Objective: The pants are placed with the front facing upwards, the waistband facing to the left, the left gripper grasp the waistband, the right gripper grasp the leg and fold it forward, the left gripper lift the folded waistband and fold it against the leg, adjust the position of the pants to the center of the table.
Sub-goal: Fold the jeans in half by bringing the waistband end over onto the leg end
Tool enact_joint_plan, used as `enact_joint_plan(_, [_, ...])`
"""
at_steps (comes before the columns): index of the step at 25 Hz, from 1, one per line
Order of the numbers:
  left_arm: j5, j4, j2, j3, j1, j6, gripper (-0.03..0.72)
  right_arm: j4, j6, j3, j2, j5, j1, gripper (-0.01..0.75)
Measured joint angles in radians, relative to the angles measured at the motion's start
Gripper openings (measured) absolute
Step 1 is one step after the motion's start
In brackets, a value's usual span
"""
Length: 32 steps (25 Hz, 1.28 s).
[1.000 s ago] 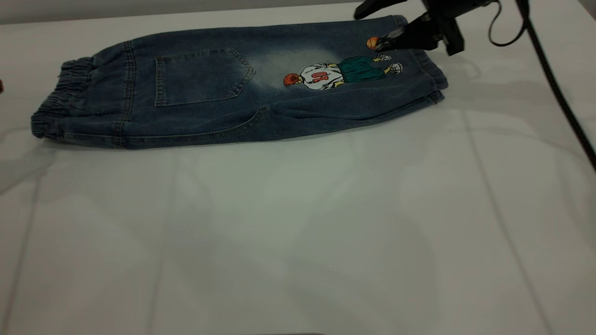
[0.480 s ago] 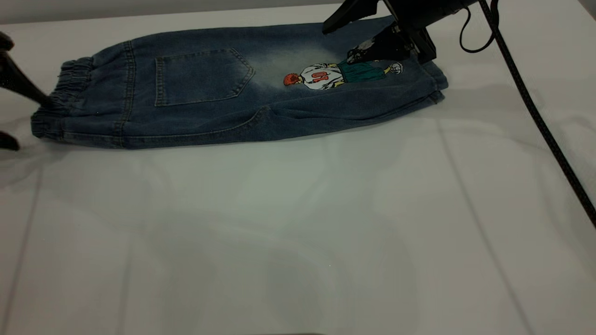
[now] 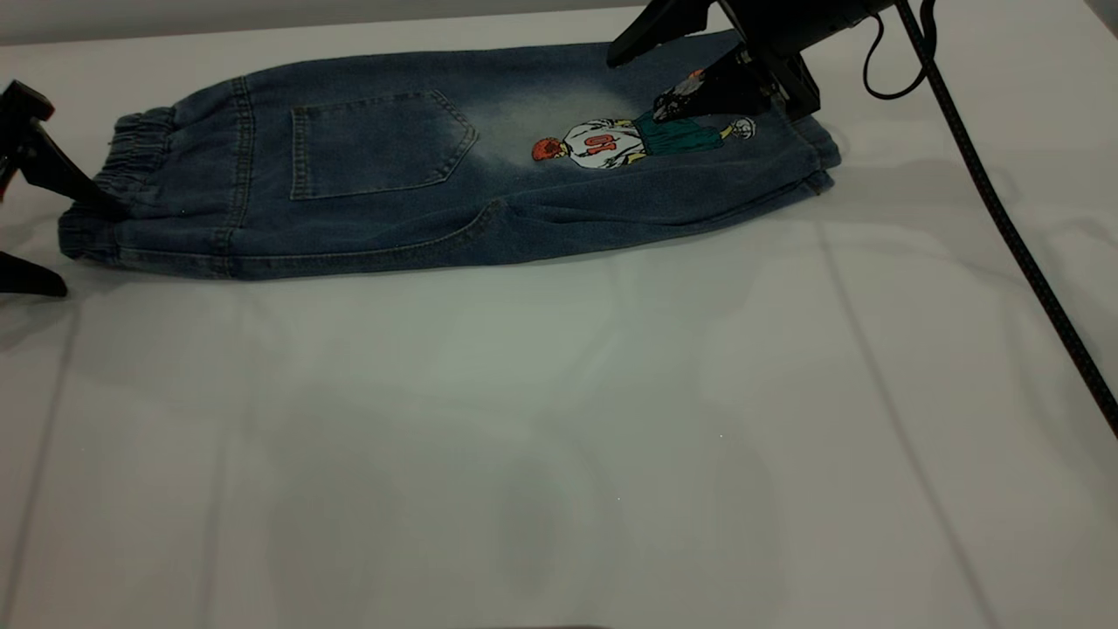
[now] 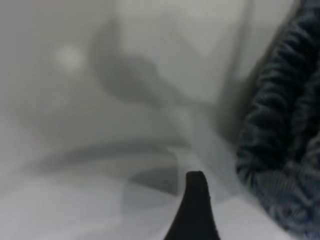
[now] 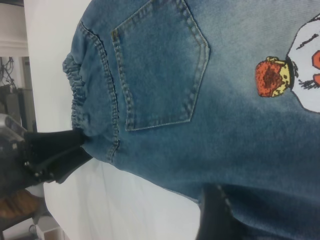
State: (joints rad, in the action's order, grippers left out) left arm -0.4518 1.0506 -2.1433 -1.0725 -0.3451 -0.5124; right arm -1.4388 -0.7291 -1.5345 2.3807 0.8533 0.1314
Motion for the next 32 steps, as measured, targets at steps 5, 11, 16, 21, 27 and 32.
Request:
enact_joint_plan(5, [0.017,0.067,-0.035,-0.041,0.035,-0.051,0.522,0.001,-0.009,0.0,0.0,-0.001,0.0,0.379])
enact_joint_plan(11, [0.016,0.101,-0.072,-0.071,0.066,-0.042,0.44,0.007,-0.017,0.0,0.0,-0.004,0.0,0.379])
enact_joint_plan(16, [0.02,0.101,-0.083,-0.072,0.068,-0.028,0.128,0.011,-0.019,-0.004,0.0,-0.006,0.012,0.379])
enact_joint_plan(21, [0.024,0.093,-0.067,-0.072,0.083,-0.055,0.107,0.047,-0.016,-0.073,0.0,-0.038,0.084,0.379])
enact_joint_plan(27, [0.025,0.079,0.044,-0.071,0.173,-0.111,0.106,0.163,0.049,-0.188,0.02,-0.166,0.204,0.379])
enact_joint_plan(32, [0.023,0.077,0.165,-0.064,0.24,-0.147,0.106,0.265,0.146,-0.317,0.132,-0.176,0.258,0.379])
